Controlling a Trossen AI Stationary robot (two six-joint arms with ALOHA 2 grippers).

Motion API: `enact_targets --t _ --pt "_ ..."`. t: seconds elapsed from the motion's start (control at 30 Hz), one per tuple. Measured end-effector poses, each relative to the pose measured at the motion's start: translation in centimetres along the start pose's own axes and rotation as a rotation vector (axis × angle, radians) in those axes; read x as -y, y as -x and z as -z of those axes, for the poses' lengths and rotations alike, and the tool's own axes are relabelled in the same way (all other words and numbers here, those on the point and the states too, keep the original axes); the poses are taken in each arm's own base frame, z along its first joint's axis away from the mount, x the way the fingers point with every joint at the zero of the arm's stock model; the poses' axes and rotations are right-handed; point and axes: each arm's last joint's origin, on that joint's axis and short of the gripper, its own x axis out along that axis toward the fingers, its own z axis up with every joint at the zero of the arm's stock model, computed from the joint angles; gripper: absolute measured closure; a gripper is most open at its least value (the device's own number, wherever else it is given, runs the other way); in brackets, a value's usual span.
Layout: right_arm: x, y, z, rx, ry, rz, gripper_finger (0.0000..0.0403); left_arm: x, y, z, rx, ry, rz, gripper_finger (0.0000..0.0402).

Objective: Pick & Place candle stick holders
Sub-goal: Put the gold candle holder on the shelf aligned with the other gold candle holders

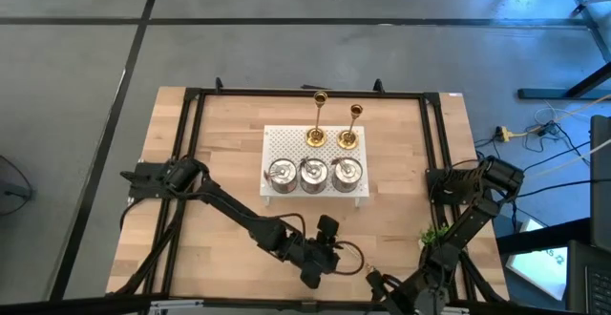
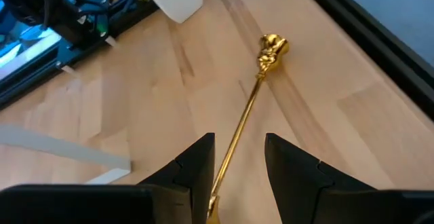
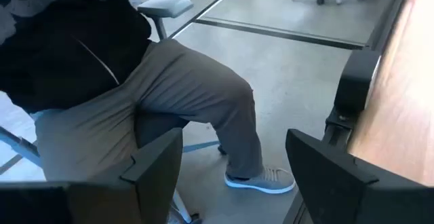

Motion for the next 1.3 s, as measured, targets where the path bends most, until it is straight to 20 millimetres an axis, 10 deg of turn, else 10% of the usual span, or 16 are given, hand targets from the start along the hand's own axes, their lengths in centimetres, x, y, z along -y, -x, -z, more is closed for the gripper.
enact_targets --t 0.9,1.3 --pt "1.1 0.1 0.6 0.023 -0.08 0.267 0.0137 -0.2 -4.6 2.0 -0.108 -0.061 0.04 0.0276" --pt "0.9 0.1 0.0 0.093 -0.204 0.245 0.0137 3.0 3.1 -3.2 -0.068 -0.082 -0.086 0.0278"
